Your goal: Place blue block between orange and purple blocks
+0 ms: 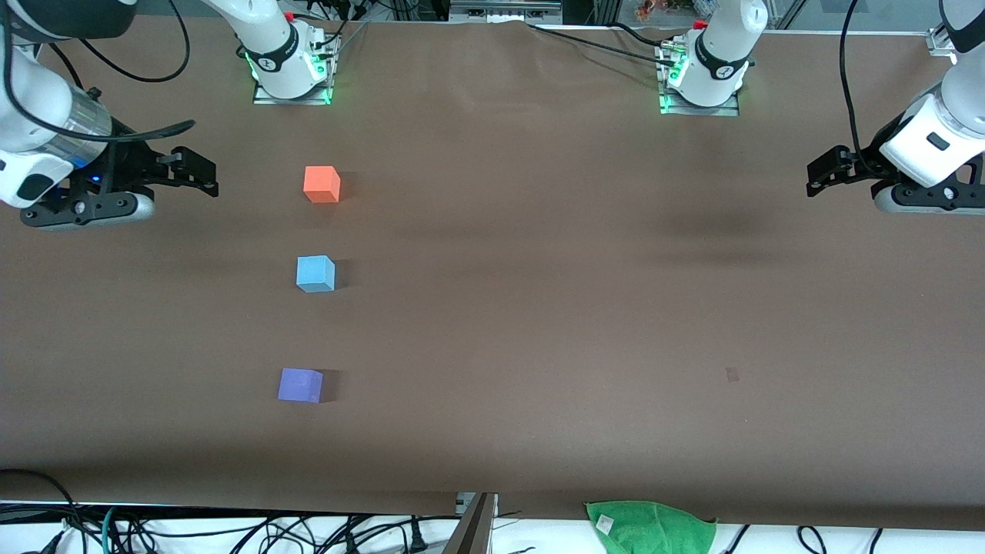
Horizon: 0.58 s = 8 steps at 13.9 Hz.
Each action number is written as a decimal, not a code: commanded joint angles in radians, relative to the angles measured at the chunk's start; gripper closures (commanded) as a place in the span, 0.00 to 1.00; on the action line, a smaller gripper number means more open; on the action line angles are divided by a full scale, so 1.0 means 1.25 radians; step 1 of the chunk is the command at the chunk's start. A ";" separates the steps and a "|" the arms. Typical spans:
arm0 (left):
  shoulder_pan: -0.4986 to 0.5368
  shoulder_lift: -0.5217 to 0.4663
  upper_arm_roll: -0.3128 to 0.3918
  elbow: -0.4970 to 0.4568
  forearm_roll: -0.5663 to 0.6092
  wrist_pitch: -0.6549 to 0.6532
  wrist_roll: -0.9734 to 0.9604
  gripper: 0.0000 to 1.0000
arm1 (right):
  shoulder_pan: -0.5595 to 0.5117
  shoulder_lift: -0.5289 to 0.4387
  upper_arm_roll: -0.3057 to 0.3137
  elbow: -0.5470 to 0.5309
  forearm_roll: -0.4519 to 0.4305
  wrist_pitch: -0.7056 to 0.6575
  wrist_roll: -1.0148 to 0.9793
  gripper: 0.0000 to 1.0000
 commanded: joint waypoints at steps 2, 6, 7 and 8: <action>0.007 -0.004 0.000 0.000 -0.020 -0.012 0.018 0.00 | -0.036 -0.005 0.029 0.003 -0.042 0.001 0.005 0.01; 0.007 -0.002 0.000 0.002 -0.030 -0.014 0.018 0.00 | -0.036 -0.004 0.026 0.007 -0.042 0.012 0.003 0.00; 0.007 -0.002 0.001 0.002 -0.031 -0.014 0.018 0.00 | -0.035 -0.002 0.027 0.018 -0.041 0.012 0.011 0.00; 0.007 -0.002 0.001 0.002 -0.031 -0.014 0.018 0.00 | -0.034 0.002 0.027 0.023 -0.039 0.012 0.014 0.01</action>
